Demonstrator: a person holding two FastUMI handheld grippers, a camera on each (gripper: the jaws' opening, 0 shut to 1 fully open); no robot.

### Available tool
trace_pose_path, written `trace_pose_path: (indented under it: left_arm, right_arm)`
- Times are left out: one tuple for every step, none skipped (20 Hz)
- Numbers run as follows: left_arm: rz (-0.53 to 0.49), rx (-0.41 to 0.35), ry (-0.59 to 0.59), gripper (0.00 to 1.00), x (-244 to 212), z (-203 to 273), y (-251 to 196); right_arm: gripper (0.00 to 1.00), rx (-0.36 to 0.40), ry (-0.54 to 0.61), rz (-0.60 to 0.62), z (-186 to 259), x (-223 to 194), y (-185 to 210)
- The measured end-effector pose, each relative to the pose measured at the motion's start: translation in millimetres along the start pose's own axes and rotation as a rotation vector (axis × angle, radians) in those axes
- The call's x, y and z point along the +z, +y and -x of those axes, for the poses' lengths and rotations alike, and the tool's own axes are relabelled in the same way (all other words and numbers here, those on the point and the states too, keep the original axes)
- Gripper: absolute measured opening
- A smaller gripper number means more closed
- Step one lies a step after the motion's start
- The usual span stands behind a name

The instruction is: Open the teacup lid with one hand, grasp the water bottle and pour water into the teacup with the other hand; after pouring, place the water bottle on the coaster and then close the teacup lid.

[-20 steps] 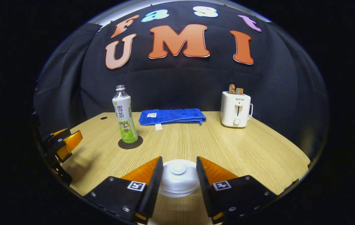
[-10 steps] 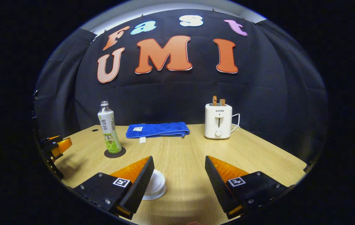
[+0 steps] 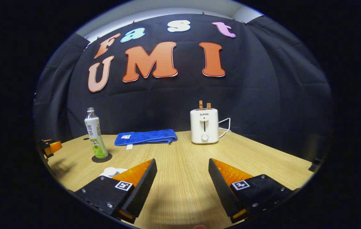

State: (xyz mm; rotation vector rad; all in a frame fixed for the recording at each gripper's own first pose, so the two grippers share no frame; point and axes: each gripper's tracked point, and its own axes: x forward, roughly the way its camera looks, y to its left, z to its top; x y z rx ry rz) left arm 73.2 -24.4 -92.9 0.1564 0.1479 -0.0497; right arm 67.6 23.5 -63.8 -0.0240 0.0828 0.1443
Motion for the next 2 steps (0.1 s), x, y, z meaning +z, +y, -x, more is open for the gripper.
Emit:
trace_pose_path:
  left_arm:
    - [0.0, 0.001, -0.001, 0.98, 0.5, 0.2, 0.2]
    - [-0.001, 0.004, 0.0, 0.98, 0.0, 0.0, 0.5]
  right_arm:
    - [1.0, 0.001, -0.006, -0.001, 0.3, 1.2, -0.2]
    - [0.97, -0.002, -0.016, -0.001, -0.3, 1.3, -1.2]
